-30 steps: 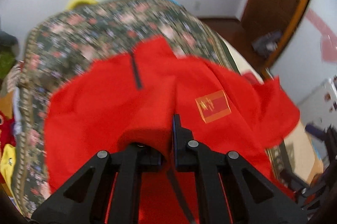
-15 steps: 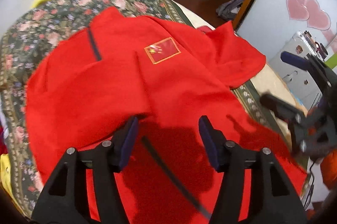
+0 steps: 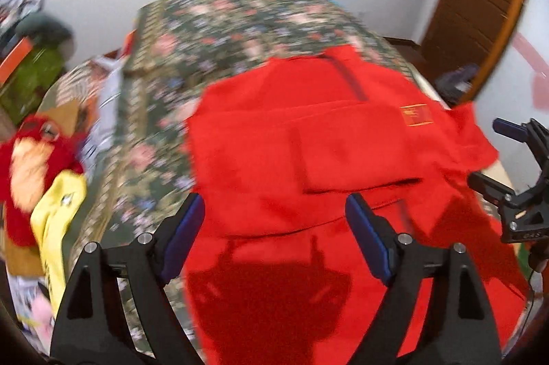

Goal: Fold large clothes

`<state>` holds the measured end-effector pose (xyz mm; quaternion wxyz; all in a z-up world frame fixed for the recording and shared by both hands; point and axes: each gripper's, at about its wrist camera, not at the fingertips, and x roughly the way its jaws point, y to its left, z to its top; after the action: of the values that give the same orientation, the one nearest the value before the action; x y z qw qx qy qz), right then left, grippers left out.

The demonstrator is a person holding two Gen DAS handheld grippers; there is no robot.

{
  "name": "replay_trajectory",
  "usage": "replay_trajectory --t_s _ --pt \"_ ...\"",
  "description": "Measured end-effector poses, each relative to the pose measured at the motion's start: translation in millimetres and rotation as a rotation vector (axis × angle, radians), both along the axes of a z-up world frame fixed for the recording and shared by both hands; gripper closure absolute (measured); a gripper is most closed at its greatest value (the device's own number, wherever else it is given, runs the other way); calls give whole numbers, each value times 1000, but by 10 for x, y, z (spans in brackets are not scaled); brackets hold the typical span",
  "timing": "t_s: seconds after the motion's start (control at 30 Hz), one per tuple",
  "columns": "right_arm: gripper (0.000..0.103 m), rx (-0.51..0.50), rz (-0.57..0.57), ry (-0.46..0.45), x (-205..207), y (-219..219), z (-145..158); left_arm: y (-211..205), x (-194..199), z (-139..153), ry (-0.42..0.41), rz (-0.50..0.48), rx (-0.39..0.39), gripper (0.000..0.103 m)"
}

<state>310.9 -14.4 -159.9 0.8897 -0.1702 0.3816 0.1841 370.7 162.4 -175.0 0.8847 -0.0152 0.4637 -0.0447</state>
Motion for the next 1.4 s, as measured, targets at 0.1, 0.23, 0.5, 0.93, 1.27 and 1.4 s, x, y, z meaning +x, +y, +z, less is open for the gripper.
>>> replay_trajectory --t_s 0.1,0.23,0.5,0.93,1.27,1.4 --pt "0 -38 57 13 72 308 -132 311 -36 -209 38 61 -21 19" --pt "0 -74 118 47 207 676 -337 537 -54 -491 73 112 5 19" --pt "2 -149 155 79 371 1232 -753 762 135 -999 151 178 -3 19" --pt "92 -159 156 -18 382 1237 -805 787 323 -1477 169 285 48 12" --pt "93 165 -149 -53 453 137 -108 857 302 -1533 157 313 32 1" --pt "93 247 -248 -49 381 -370 47 856 312 -1536 159 315 33 0"
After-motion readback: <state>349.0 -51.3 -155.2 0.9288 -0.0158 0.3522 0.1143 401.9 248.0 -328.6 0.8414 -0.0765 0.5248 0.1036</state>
